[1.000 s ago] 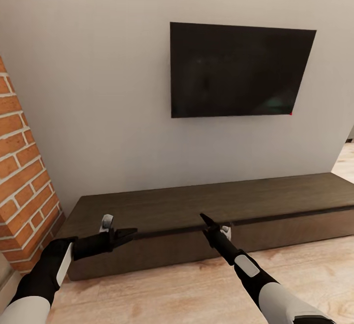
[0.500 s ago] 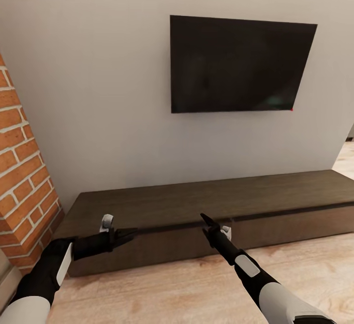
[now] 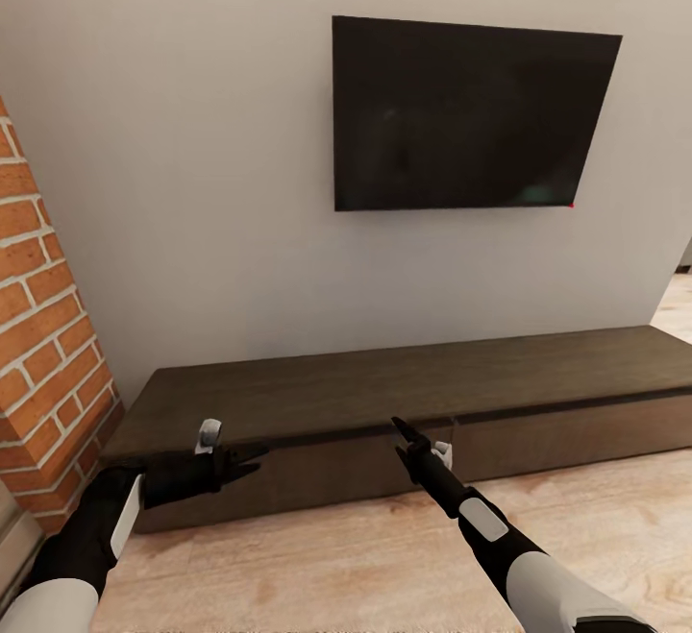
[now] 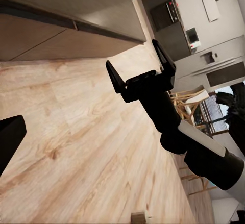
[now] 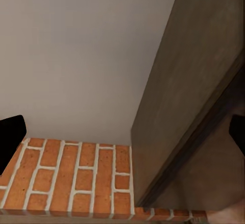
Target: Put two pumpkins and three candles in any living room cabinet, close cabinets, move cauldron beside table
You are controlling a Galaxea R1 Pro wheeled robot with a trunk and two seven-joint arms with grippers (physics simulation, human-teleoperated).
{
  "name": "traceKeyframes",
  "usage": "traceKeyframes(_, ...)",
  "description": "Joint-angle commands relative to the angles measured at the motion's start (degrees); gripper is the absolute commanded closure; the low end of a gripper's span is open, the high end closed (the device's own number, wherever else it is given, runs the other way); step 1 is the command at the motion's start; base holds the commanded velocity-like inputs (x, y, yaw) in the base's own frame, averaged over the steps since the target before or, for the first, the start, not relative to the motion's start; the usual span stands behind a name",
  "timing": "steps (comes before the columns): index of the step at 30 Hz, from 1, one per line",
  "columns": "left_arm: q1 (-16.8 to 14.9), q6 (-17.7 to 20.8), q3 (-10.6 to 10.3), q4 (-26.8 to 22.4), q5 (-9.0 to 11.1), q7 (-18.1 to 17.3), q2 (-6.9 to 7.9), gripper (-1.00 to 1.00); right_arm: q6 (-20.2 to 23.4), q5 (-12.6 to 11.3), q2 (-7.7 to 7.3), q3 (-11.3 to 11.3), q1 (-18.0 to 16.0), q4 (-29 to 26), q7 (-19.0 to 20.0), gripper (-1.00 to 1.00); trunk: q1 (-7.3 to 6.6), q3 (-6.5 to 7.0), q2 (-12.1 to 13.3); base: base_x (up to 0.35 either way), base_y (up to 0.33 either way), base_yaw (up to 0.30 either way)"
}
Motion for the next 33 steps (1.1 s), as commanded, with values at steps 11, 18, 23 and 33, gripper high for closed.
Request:
traceKeyframes(11, -0.04, 0.55, -1.20, 0.06, 0.06, -4.58, -0.95, -1.00, 0.23, -0.55, 0.07, 0.06, -0.04, -0.05, 0.11, -1.00, 2.41, -2.04, -4.45, 0.000, 0.000, 0.000)
traceKeyframes(18, -0.04, 0.55, -2.15, 0.06, 0.00, -8.07, -0.71, -1.00, 0.17, -0.62, 0.07, 0.06, -0.04, -0.07, 0.17, -1.00, 3.95, -3.29, -7.26, 0.000, 0.000, 0.000)
traceKeyframes(23, -0.03, 0.55, -2.21, 0.06, -0.01, -8.31, -0.78, -1.00, 0.19, -0.63, 0.08, 0.06, -0.04, -0.07, 0.17, -1.00, 5.05, -4.19, -9.26, 0.000, 0.000, 0.000)
traceKeyframes(33, -0.03, 0.55, -2.22, 0.06, -0.01, -8.40, -0.75, -1.00, 0.13, -0.63, 0.08, 0.06, -0.04, -0.07, 0.18, -1.00, 7.24, -5.98, -13.27, 0.000, 0.000, 0.000)
